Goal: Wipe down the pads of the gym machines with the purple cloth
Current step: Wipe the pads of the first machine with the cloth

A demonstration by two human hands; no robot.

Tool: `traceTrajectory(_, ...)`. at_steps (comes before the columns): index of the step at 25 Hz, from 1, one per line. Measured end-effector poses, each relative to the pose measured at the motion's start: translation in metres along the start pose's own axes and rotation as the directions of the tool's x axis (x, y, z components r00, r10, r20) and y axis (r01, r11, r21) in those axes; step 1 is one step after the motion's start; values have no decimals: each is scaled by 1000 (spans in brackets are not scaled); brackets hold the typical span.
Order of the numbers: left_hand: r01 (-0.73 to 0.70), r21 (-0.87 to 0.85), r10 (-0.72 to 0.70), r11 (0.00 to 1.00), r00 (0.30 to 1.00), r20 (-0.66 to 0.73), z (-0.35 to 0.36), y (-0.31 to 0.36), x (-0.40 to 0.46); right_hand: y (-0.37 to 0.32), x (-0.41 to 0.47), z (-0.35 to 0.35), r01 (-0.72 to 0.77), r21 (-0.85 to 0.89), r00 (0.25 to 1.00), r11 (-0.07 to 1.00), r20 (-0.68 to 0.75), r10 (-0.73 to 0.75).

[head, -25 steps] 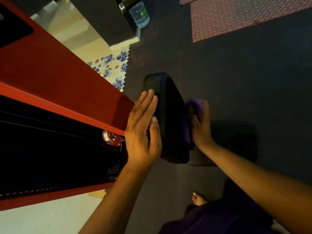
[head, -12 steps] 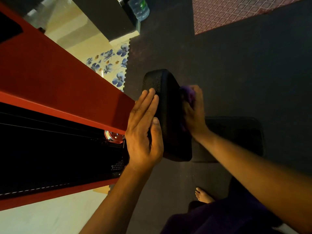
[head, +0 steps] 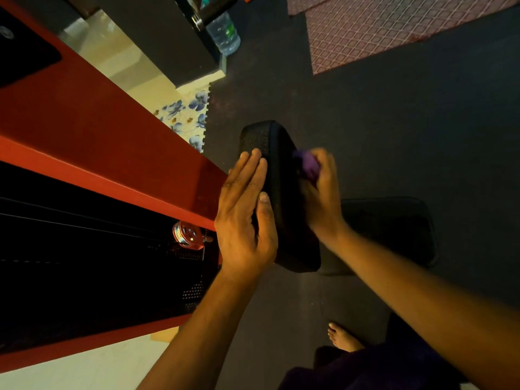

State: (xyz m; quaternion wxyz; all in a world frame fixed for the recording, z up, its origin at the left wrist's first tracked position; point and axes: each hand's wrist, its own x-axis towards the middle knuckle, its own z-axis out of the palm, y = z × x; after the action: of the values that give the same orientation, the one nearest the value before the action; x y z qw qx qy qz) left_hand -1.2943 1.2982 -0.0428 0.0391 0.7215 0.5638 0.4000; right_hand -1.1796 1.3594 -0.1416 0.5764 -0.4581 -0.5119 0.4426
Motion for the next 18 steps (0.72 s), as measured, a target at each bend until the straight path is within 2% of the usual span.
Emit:
traceTrajectory(2,-1,-9,1,1000,1000,-7,1,-1,0,18,48,5,72,-95,997,993,-22,-75)
traceTrajectory(3,-11,-15,11,1000,1000,-20,0,-1,-3,37,63,5,20,-123,999,992,-39,-25)
traceTrajectory(4,-34,-26,34,999,999,-32,-1,1,-5,58,69,1,-81,-125,995,989,-64,73)
traceTrajectory(5,-37,-37,36,999,998,-42,1,-3,-3,89,72,-1,-252,-125,967,960,-53,247)
traceTrajectory(7,-35,-67,30,997,997,-74,3,-5,-5,124,42,-14,-486,-144,860,862,93,501)
traceTrajectory(8,-35,-85,28,996,996,-85,4,-4,-7,137,13,-22,-552,-158,803,819,163,573)
traceTrajectory(10,-35,-111,23,993,993,-112,6,-7,-9,144,-42,-43,-639,-183,724,747,186,664)
traceTrajectory(12,-57,-122,38,991,988,-149,9,-10,-13,158,-102,-74,-687,-299,659,663,128,741)
traceTrajectory(14,-78,-137,52,988,981,-188,14,-12,-17,158,-148,-107,-767,-312,596,561,-20,803)
traceTrajectory(15,-87,-146,54,985,976,-211,16,-12,-20,158,-162,-122,-787,-312,579,532,-77,812)
traceTrajectory(18,-84,-180,35,980,965,-261,22,-12,-30,146,-171,-150,-799,-340,559,495,-118,821)
